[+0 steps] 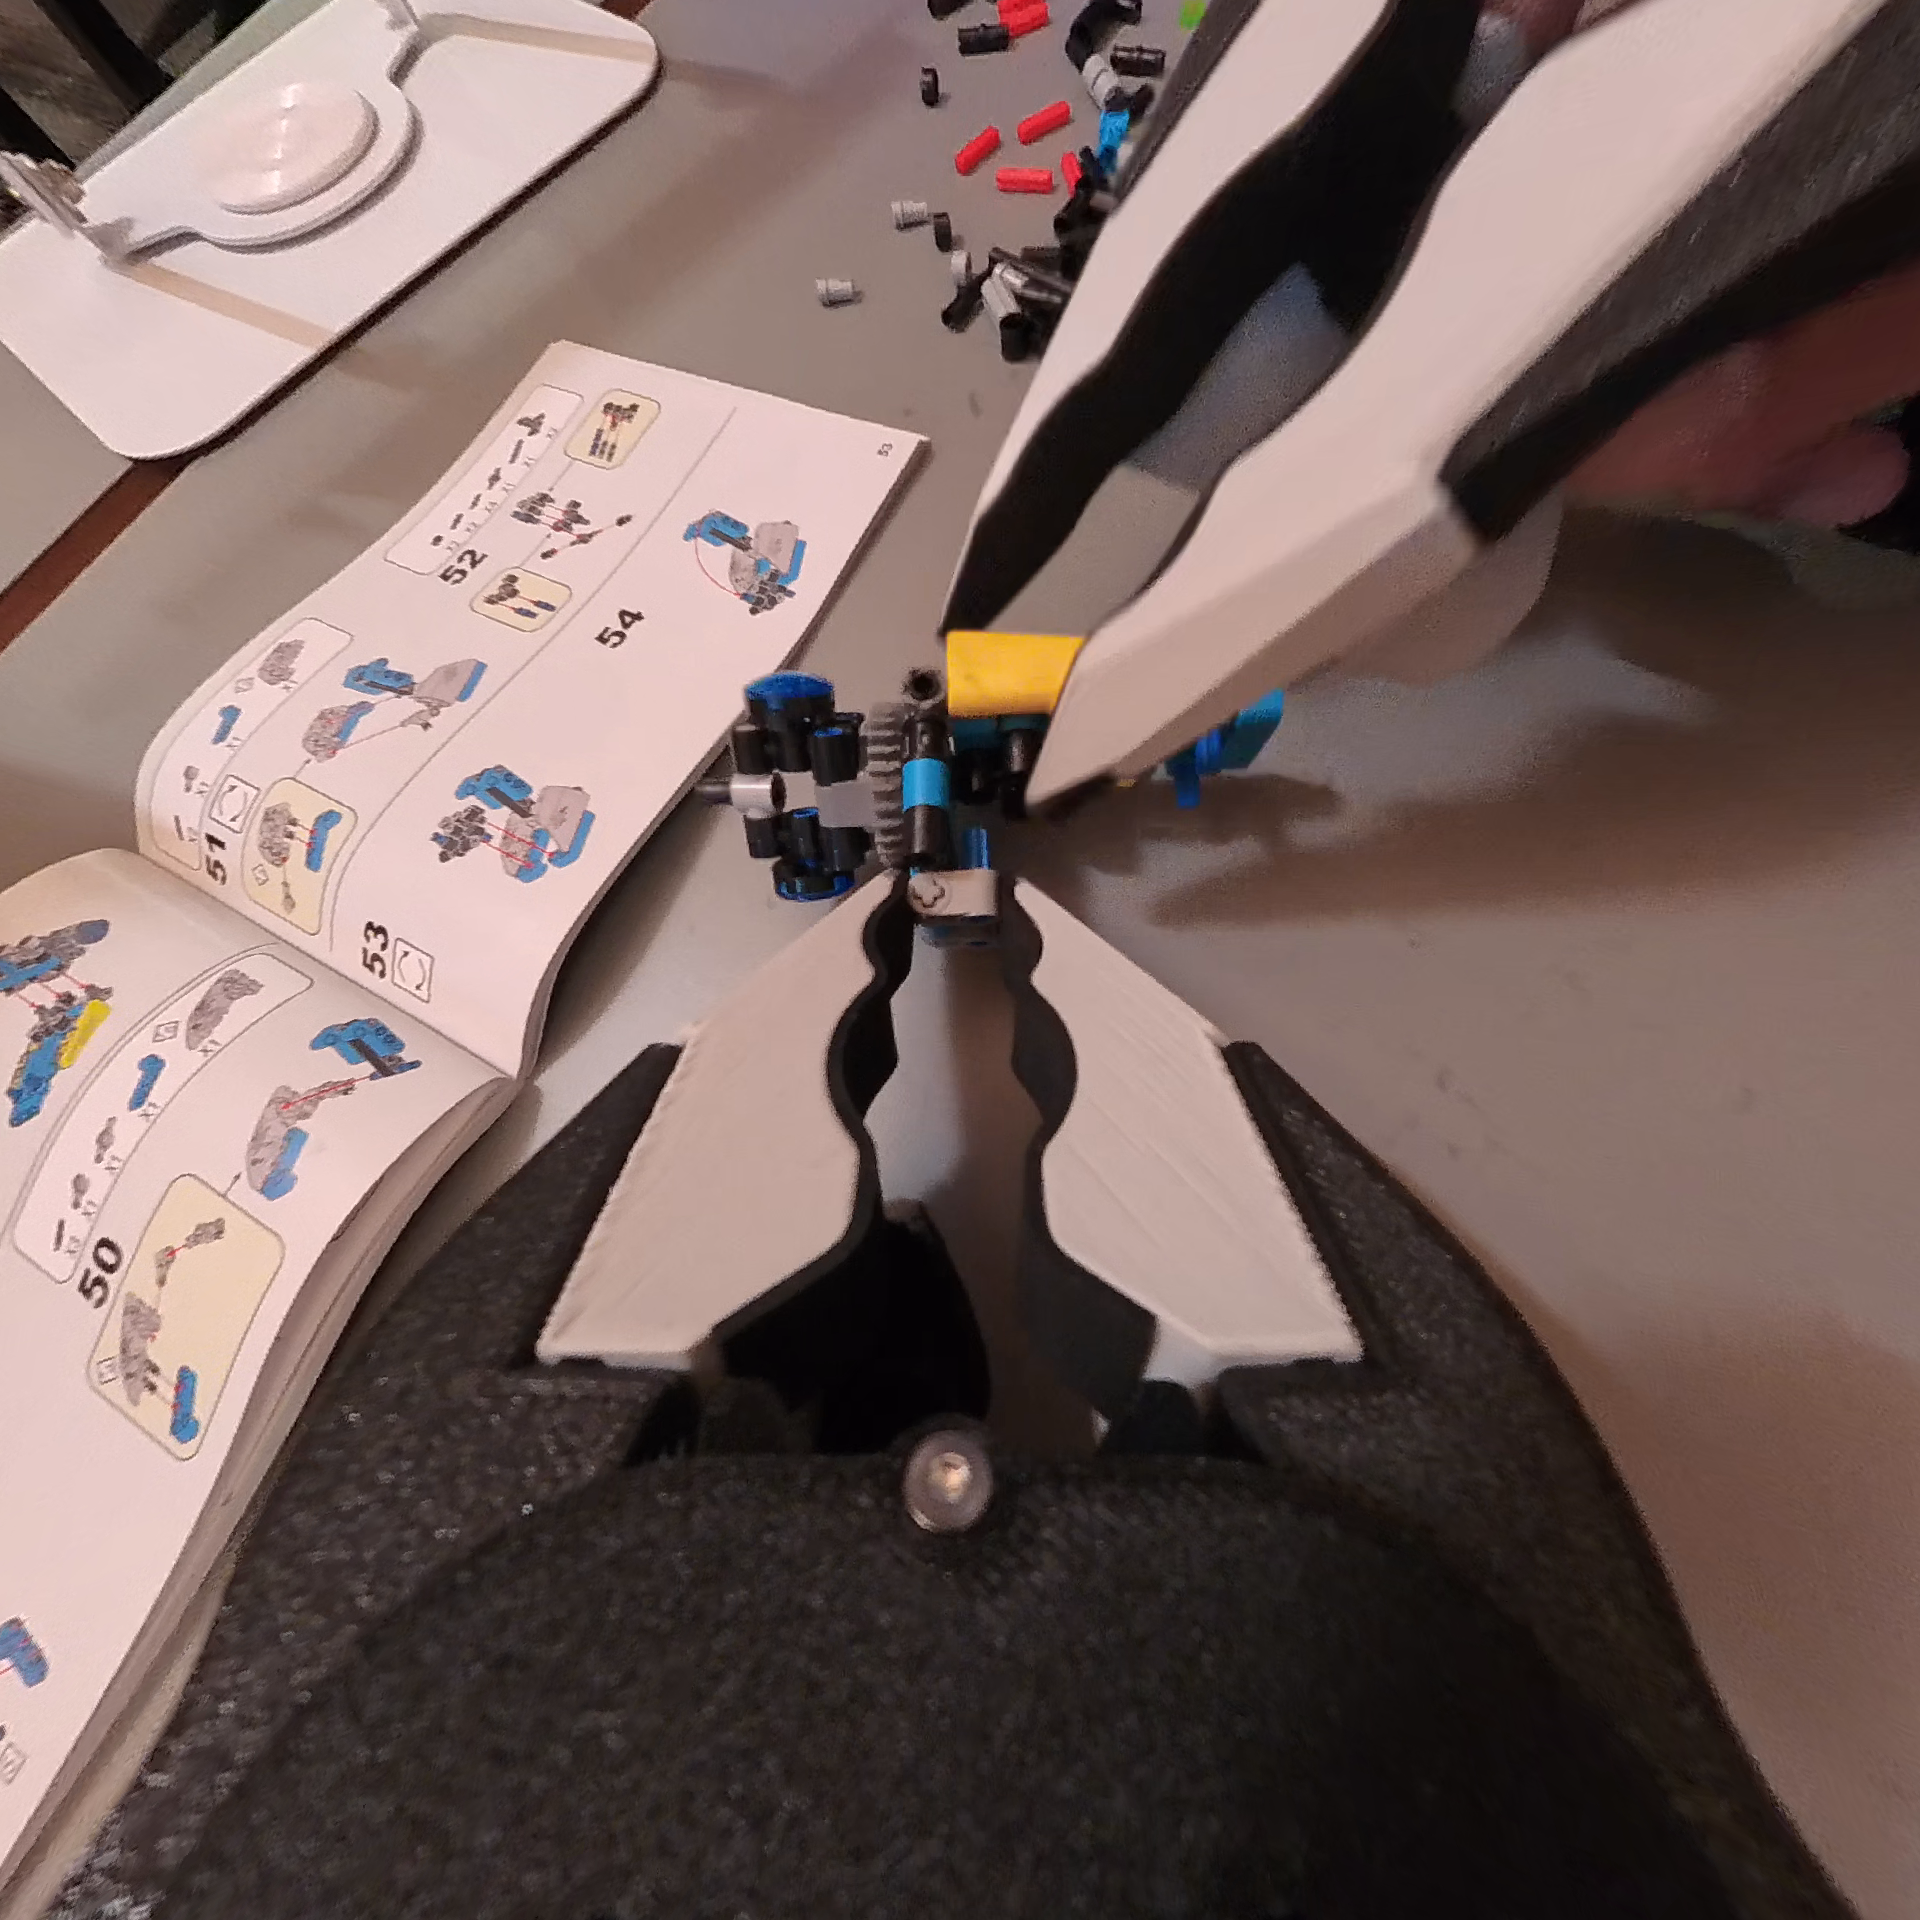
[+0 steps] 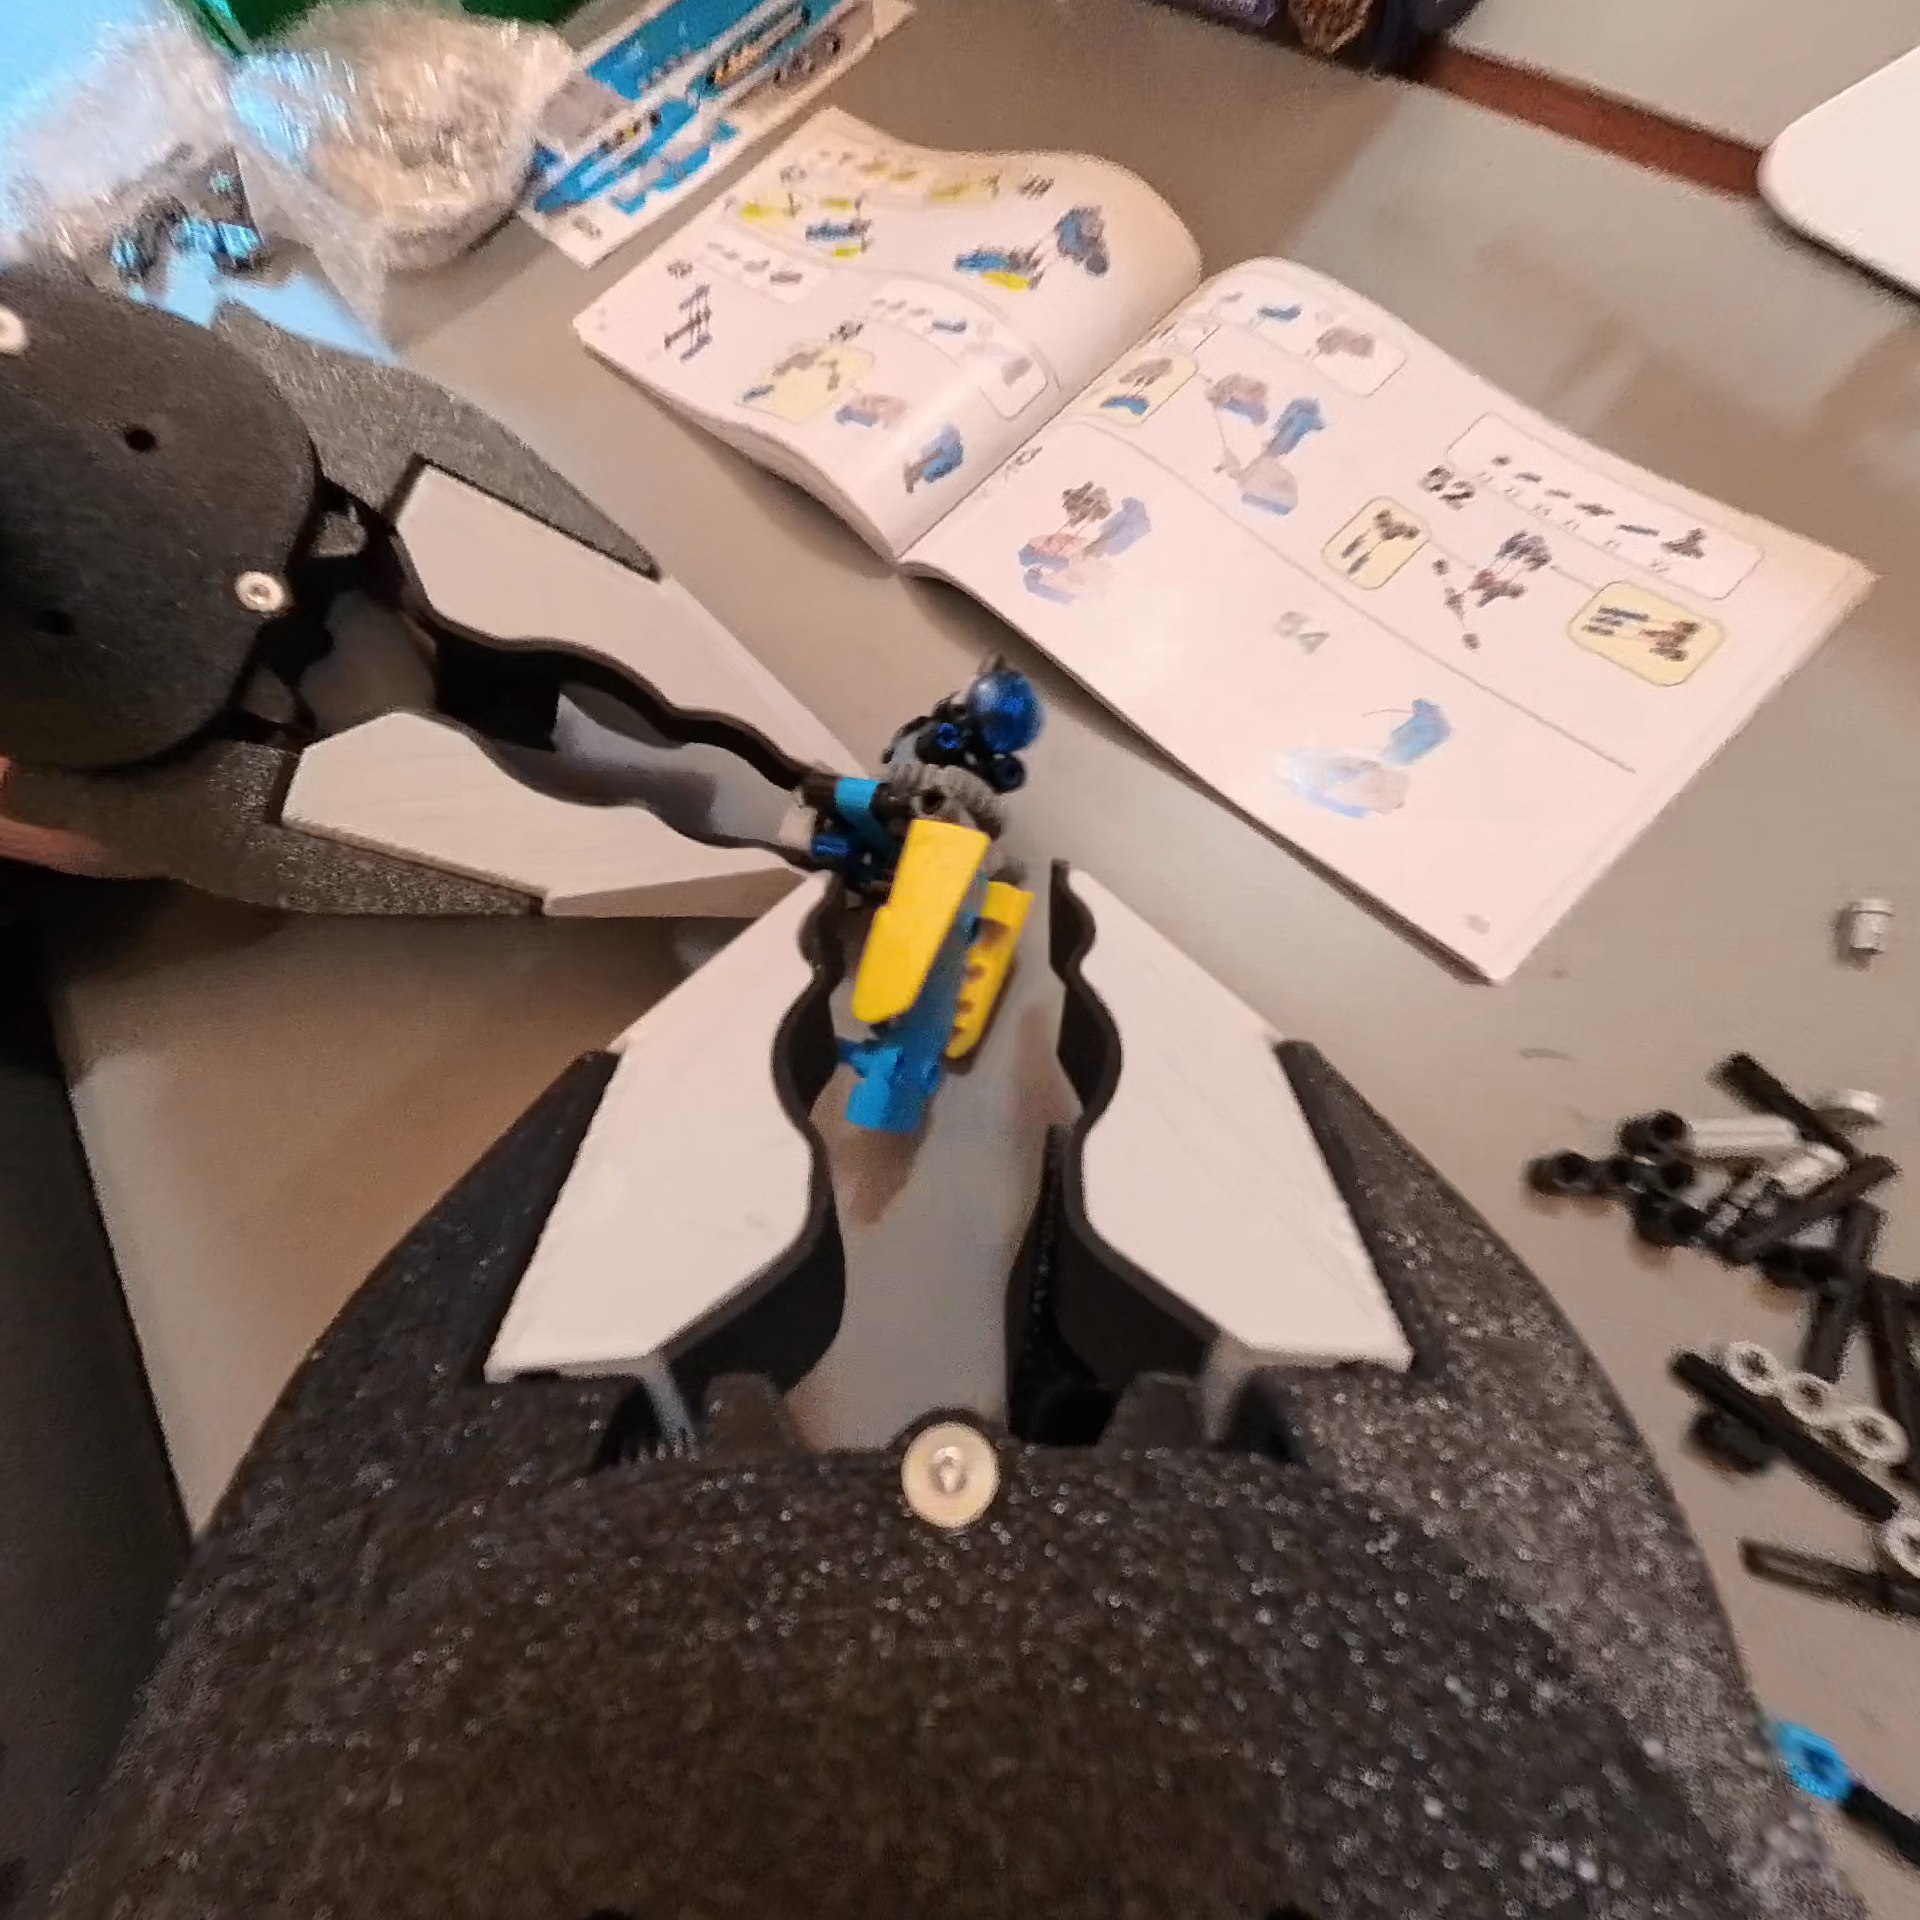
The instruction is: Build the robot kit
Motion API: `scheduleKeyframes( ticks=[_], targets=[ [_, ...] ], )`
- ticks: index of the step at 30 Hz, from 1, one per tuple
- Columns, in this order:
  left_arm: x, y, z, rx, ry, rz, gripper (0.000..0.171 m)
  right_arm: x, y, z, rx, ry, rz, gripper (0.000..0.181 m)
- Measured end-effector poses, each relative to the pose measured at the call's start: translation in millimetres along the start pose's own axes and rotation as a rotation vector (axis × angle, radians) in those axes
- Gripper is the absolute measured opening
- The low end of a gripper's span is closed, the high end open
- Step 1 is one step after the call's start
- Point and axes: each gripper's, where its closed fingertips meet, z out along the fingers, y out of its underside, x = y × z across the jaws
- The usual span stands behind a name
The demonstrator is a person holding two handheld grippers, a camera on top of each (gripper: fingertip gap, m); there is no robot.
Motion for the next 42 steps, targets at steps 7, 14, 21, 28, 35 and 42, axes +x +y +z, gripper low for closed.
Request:
scheduleKeyframes(
  ticks=[7, 14, 21, 28, 35, 42],
  targets=[
    [6.8, -44.0, -31.8, 0.285, 0.301, -0.412, 0.015, 8.8, -50.3, -61.3, 0.382, -0.040, -0.002, 0.050],
    [-1.0, -67.7, -62.5, 0.508, 0.628, -0.842, 0.015, -33.6, -58.9, -71.9, 0.450, 0.031, -0.384, 0.056],
    [11.0, -78.4, -75.7, 0.551, 0.857, -0.976, 0.015, -39.5, -57.2, -60.5, 0.420, 0.117, -0.479, 0.063],
    [29.0, -77.2, -89.7, 0.482, 1.038, -0.929, 0.015, -53.2, -46.5, -77.6, 0.411, -0.174, -0.381, 0.042],
    [44.8, -62.6, -93.6, 0.345, 1.133, -0.902, 0.014, -69.7, -30.1, -72.3, 0.346, -0.297, -0.422, 0.027],
    [54.3, -58.3, -91.5, 0.291, 1.172, -0.917, 0.014, -70.1, -29.8, -74.2, 0.353, -0.300, -0.438, 0.016]
  ],
)
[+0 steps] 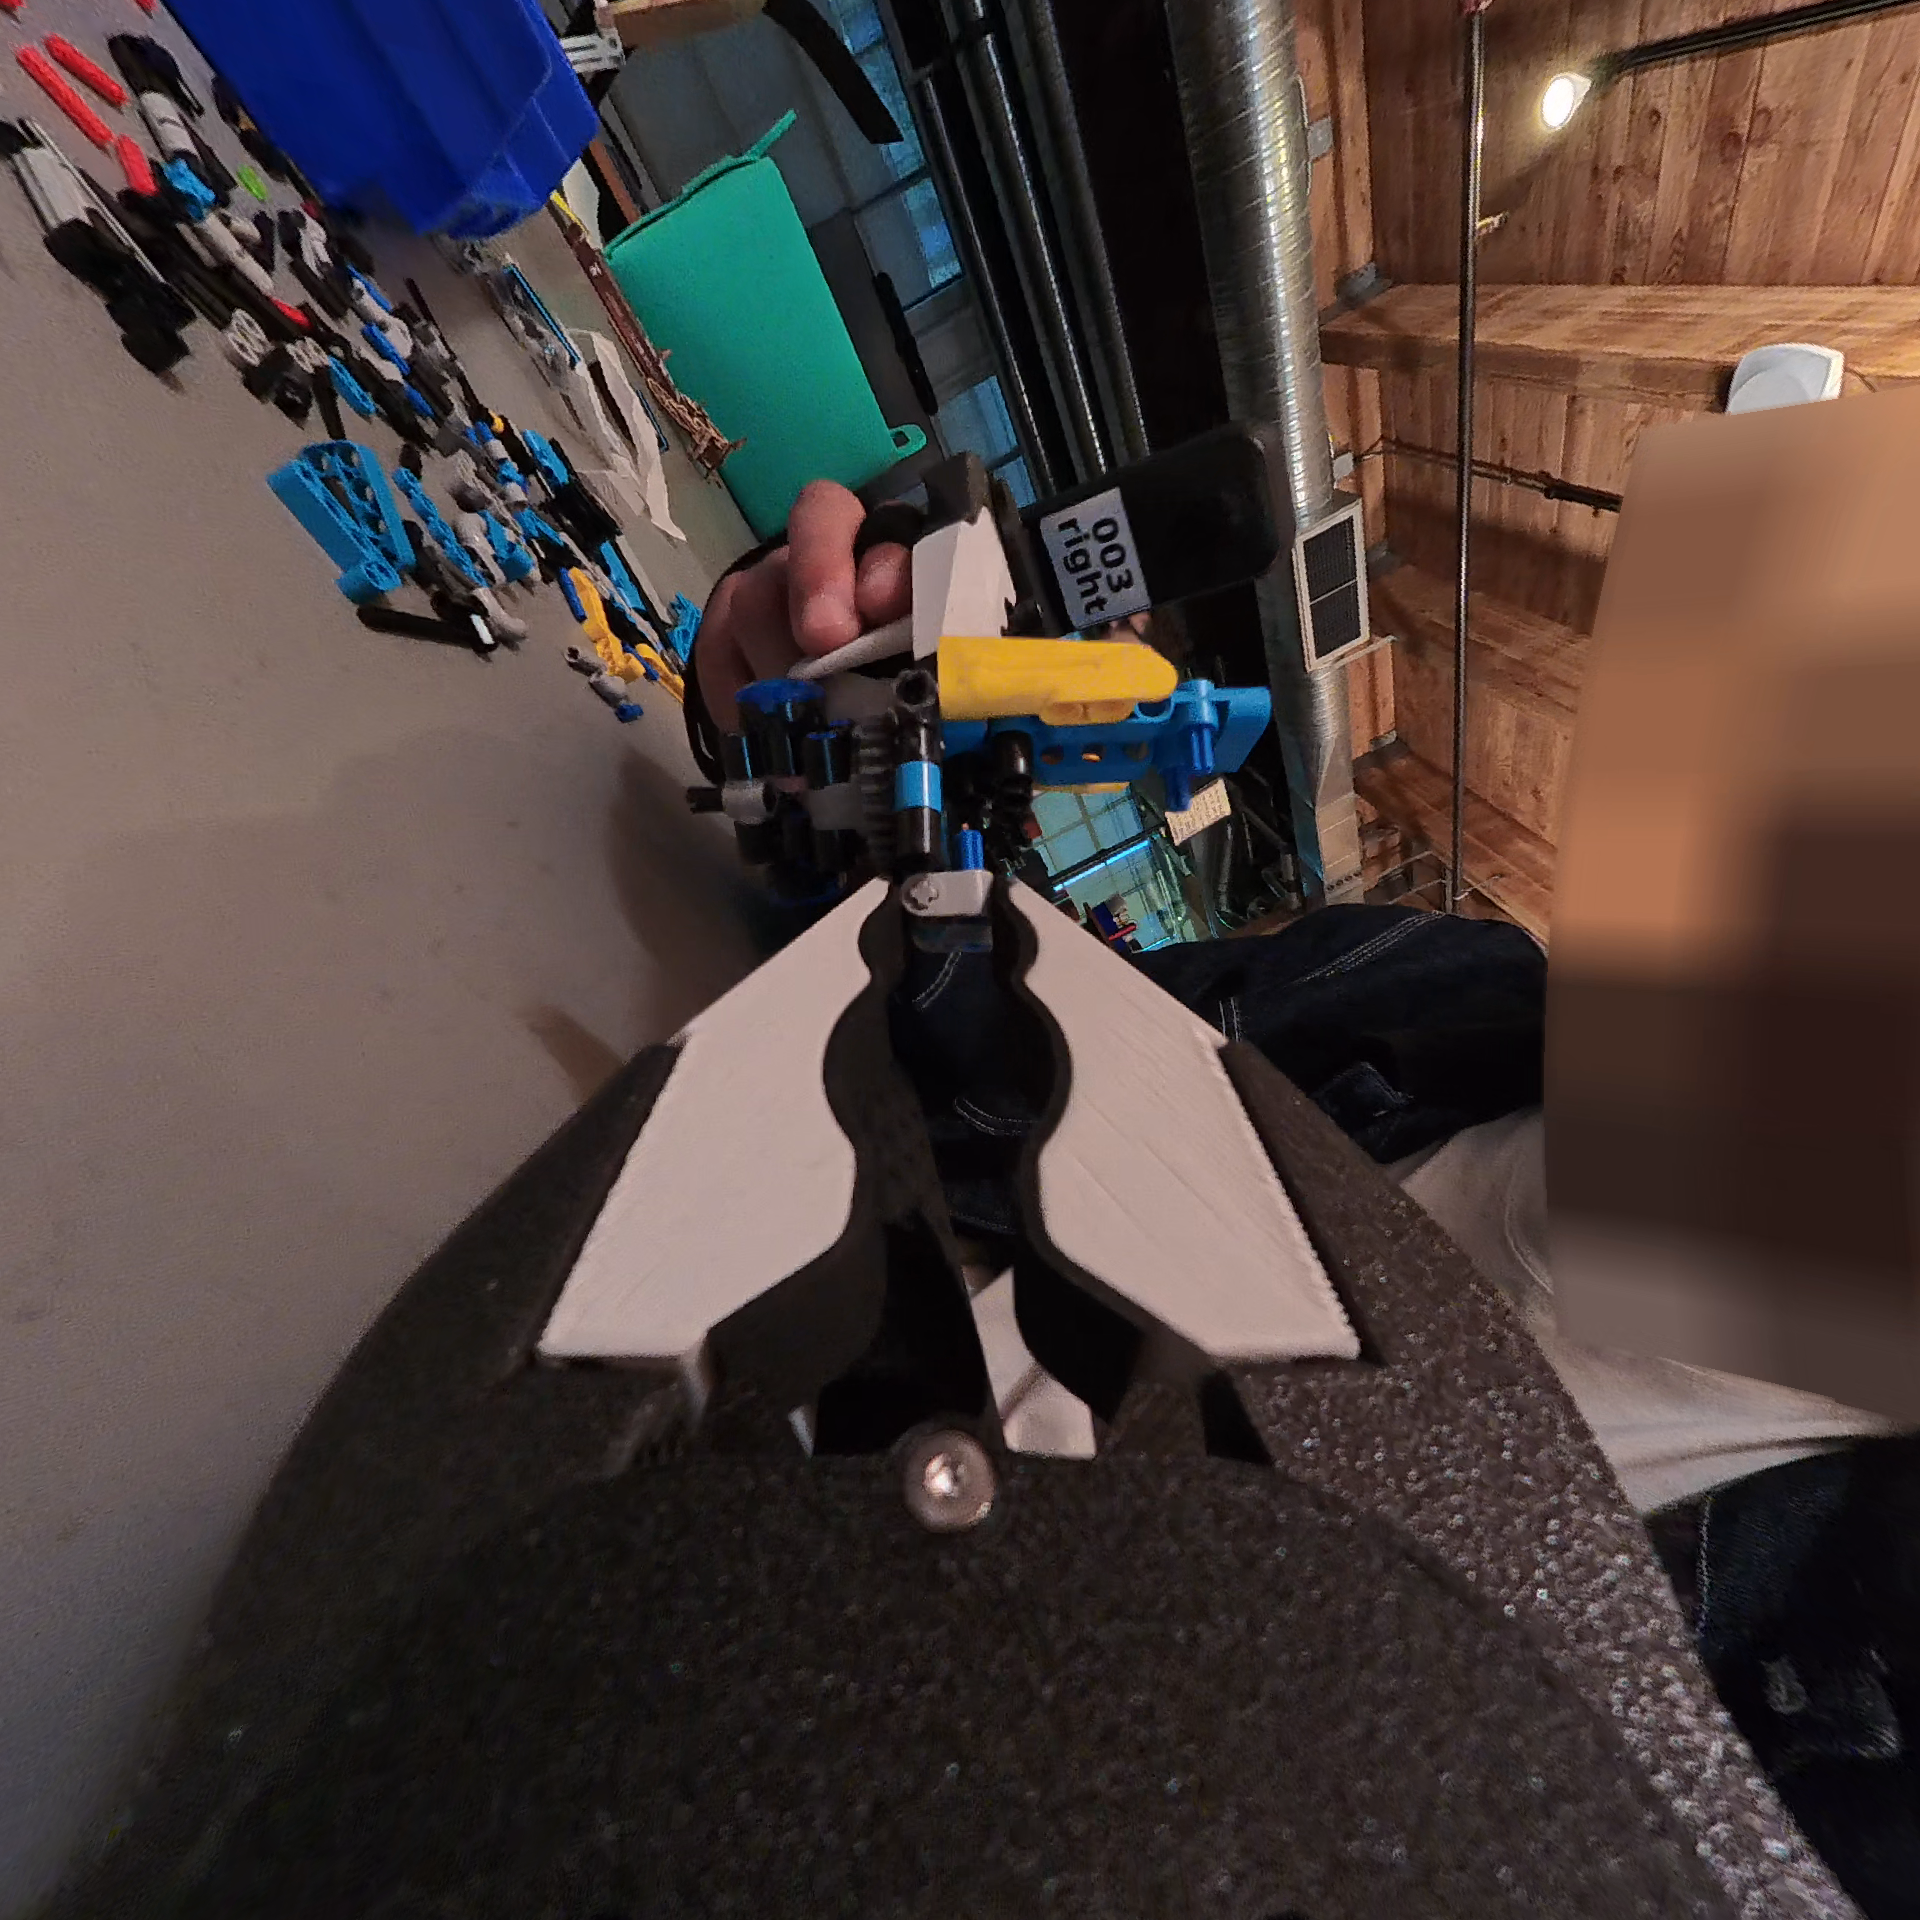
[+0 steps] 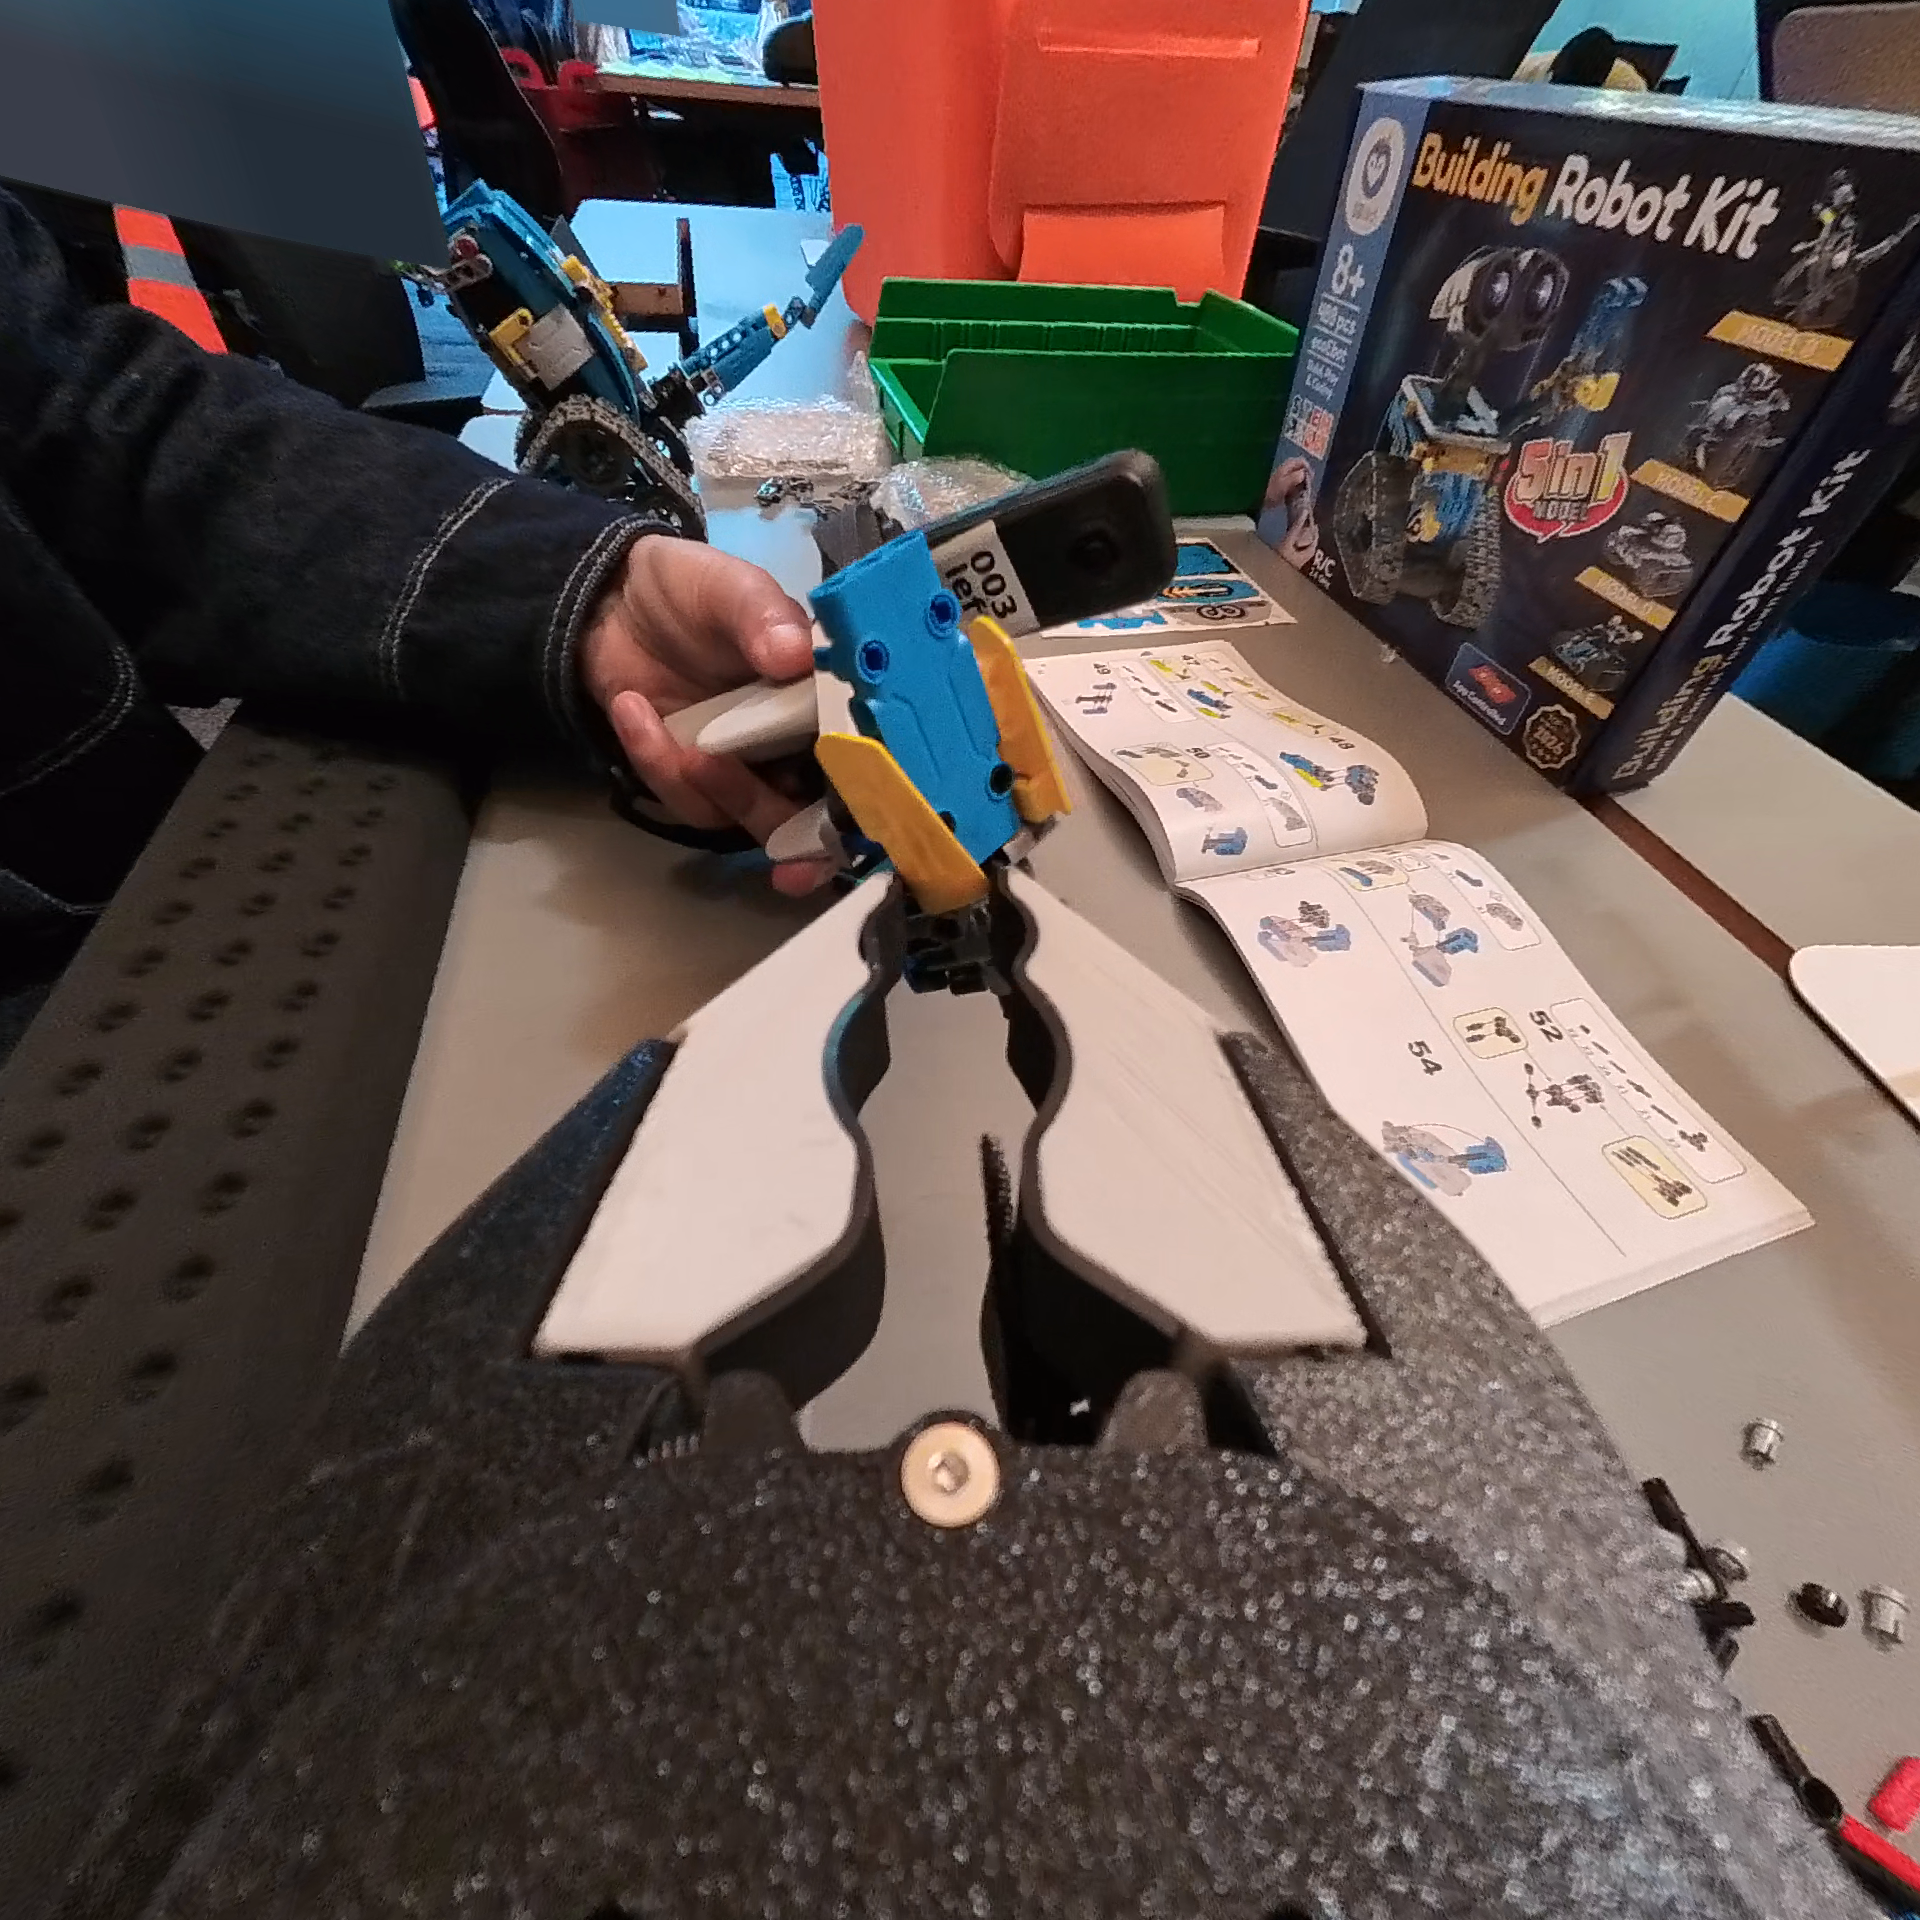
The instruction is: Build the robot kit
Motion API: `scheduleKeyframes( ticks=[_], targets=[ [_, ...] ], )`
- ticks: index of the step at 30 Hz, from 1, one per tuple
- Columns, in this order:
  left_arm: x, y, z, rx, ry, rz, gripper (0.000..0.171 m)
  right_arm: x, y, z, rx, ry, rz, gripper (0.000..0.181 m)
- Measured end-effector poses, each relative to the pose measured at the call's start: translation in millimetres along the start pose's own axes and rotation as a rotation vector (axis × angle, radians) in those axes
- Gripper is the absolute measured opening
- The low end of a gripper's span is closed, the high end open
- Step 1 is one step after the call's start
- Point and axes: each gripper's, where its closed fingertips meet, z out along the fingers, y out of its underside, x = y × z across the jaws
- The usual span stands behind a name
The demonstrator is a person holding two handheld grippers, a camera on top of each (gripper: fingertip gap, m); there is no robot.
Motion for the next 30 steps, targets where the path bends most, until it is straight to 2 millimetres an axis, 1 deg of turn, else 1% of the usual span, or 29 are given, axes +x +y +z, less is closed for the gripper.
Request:
scheduleKeyframes(
  ticks=[4, 9, 11, 15, 18, 20, 22, 23, 25, 27, 29, 30],
  targets=[
    [0.3, -2.7, -0.9, 0.013, -0.002, 0.014, 0.014, 3.2, -0.9, 0.9, -0.002, 0.010, 0.021, 0.015],
    [2.6, -12.0, -0.5, 0.064, -0.039, 0.114, 0.015, 12.0, -8.3, 0.7, 0.038, 0.090, 0.021, 0.014],
    [2.6, -14.7, -0.6, 0.085, -0.048, 0.127, 0.015, 14.5, -10.3, 1.1, 0.051, 0.121, 0.015, 0.014],
    [-0.8, -18.4, -2.6, 0.103, -0.092, 0.161, 0.014, 19.6, -8.1, 3.2, 0.037, 0.187, -0.028, 0.014],
    [-3.5, -17.6, -6.4, 0.074, -0.131, 0.182, 0.015, 18.7, -4.0, 5.6, 0.018, 0.173, -0.037, 0.015],
    [-13.9, -18.2, -10.7, 0.056, -0.228, 0.234, 0.014, 21.9, 2.6, 5.2, -0.017, 0.180, -0.015, 0.019],
    [-29.1, -22.9, -18.6, 0.054, -0.369, 0.306, 0.015, 26.6, 1.5, 2.6, -0.009, 0.214, 0.014, 0.037],
    [-37.5, -25.1, -23.2, 0.049, -0.447, 0.351, 0.015, 27.2, 3.4, 4.3, -0.015, 0.216, 0.043, 0.043],
    [-49.6, -28.3, -29.4, 0.037, -0.578, 0.438, 0.015, 23.5, 9.4, 14.6, -0.047, 0.207, 0.085, 0.052],
    [-54.5, -30.3, -29.5, 0.048, -0.643, 0.474, 0.015, 36.4, 20.7, 24.3, -0.101, 0.327, 0.110, 0.047],
    [-61.7, -28.7, -28.7, 0.045, -0.718, 0.494, 0.015, 40.5, 32.2, 35.6, -0.148, 0.381, 0.120, 0.049],
    [-66.8, -27.2, -29.2, 0.038, -0.772, 0.507, 0.015, 45.5, 37.9, 38.2, -0.172, 0.427, 0.122, 0.041]
  ],
)
